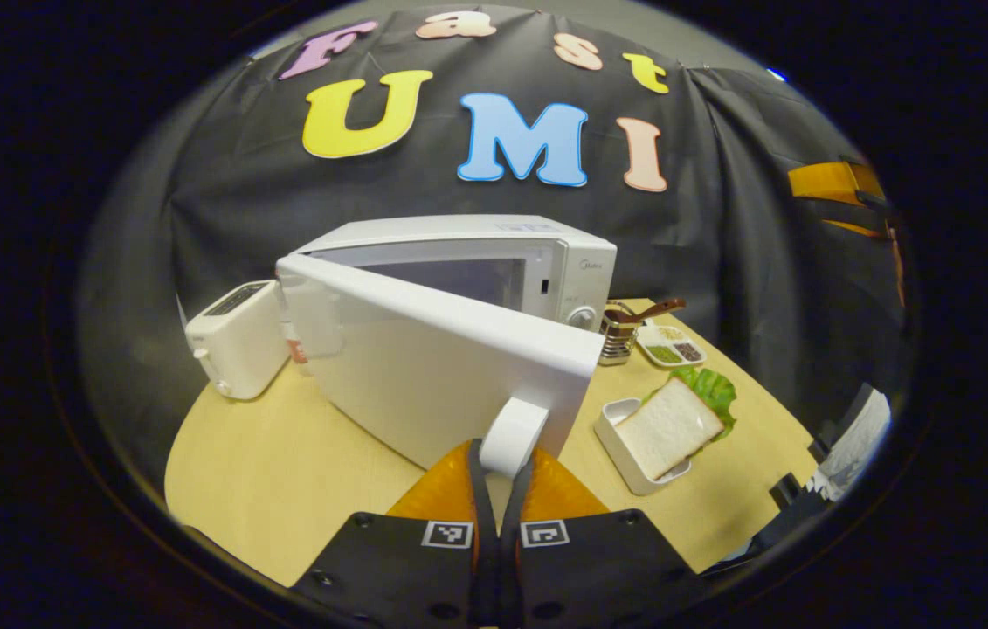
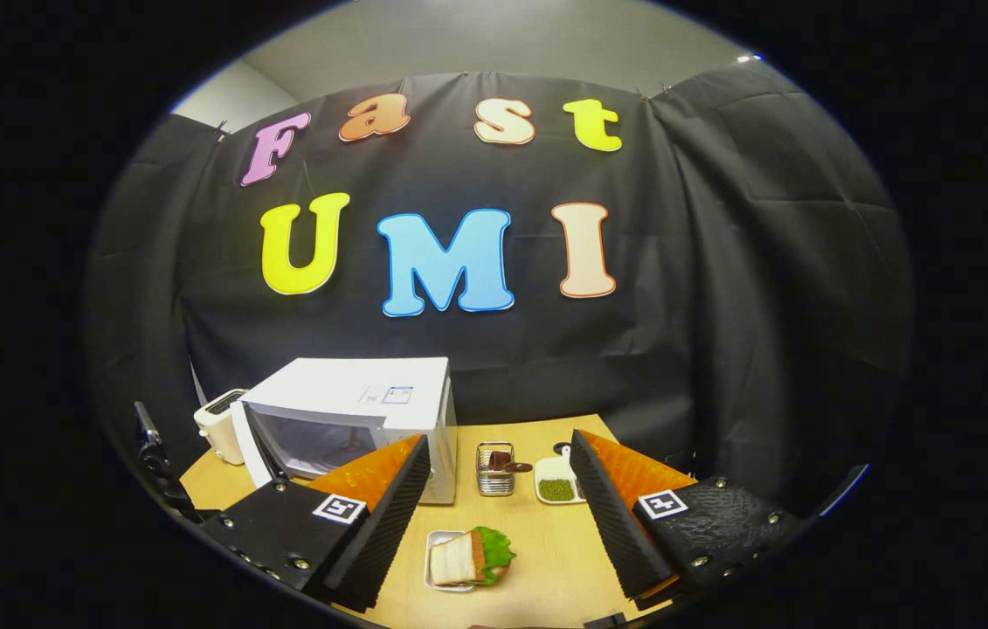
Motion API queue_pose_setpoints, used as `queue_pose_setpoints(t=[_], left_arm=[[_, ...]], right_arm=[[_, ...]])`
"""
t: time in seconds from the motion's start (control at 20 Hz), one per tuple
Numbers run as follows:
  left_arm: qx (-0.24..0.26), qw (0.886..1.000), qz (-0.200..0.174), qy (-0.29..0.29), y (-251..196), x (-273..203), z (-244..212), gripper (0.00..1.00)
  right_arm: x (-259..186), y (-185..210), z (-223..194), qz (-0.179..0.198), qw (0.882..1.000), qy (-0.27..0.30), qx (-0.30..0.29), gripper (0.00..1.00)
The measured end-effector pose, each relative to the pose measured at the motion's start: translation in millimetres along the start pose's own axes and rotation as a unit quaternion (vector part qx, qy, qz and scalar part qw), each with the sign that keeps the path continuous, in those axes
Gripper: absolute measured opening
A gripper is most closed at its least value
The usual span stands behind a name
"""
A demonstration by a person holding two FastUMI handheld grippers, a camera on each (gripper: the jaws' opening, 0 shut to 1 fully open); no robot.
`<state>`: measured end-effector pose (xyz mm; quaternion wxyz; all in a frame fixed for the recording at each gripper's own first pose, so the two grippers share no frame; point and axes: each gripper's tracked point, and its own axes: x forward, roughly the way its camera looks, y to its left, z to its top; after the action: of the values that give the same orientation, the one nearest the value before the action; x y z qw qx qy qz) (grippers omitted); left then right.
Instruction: Open the microwave oven with the left hand, put the food in, and close the microwave oven.
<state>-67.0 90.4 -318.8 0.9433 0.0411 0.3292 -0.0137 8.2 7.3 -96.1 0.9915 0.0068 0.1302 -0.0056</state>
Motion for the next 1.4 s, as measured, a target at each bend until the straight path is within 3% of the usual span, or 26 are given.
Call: queue_pose_setpoints(t=[0.3,0.7,0.8,1.1,1.25,1.35,1.4], left_arm=[[0.006,0.999,0.033,0.001,54,-49,-25,0.06],[-0.044,0.990,0.134,-0.016,176,-112,-58,0.04],[-0.064,0.990,0.126,-0.025,195,-119,-62,0.08],[-0.048,0.994,0.090,-0.036,225,-121,-64,0.06],[-0.051,0.995,0.075,-0.040,231,-123,-69,0.07],[-0.071,0.995,0.064,-0.038,230,-127,-74,0.13],[-0.075,0.994,0.072,-0.042,236,-130,-76,0.20]], right_arm=[[-13,25,-14,0.007,1.000,0.008,-0.003,0.98],[-9,43,-43,0.024,0.999,0.023,-0.007,0.97],[-3,43,-54,0.024,0.999,0.036,-0.009,0.98],[23,26,-101,0.051,0.994,0.094,-0.001,0.97],[36,2,-144,0.057,0.986,0.153,0.021,0.97],[45,-11,-179,0.055,0.977,0.203,0.046,0.98],[49,-14,-194,0.058,0.970,0.225,0.064,0.98]])
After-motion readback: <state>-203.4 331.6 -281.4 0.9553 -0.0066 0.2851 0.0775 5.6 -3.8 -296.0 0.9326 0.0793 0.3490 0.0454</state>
